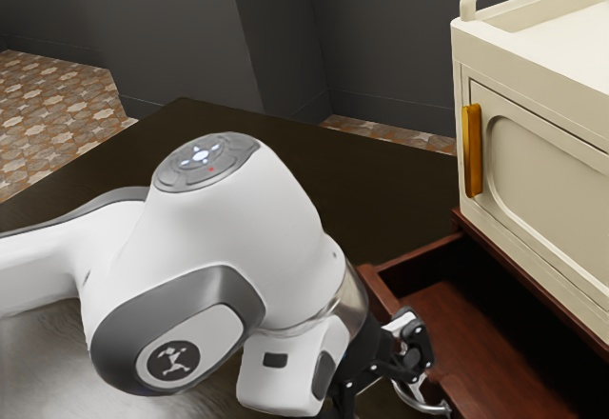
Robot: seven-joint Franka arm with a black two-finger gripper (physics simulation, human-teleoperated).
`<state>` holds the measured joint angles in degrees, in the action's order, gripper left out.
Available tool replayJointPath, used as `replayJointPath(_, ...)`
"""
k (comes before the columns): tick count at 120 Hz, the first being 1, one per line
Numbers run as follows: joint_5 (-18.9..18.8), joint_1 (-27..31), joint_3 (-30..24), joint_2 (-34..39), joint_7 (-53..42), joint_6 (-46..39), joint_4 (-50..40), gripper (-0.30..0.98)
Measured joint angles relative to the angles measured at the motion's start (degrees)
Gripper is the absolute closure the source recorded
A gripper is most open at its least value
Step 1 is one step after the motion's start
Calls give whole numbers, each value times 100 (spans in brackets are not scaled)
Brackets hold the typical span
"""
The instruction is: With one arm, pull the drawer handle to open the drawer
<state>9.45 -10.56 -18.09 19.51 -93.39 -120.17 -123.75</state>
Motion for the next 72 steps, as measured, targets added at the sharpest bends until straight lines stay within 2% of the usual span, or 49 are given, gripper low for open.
replayJointPath(13, 16, 0, 1, 254, -42, 52, -124, 42)
replayJointPath(26, 51, -6, 18, 536, -79, 103, -359, 46)
replayJointPath(38, 84, -50, 127, 816, -121, 136, -460, 38)
replayJointPath(56, 113, -112, 261, 1252, -171, 241, -69, 23)
replayJointPath(72, 276, -135, 492, 1253, -27, 733, 1043, 12)
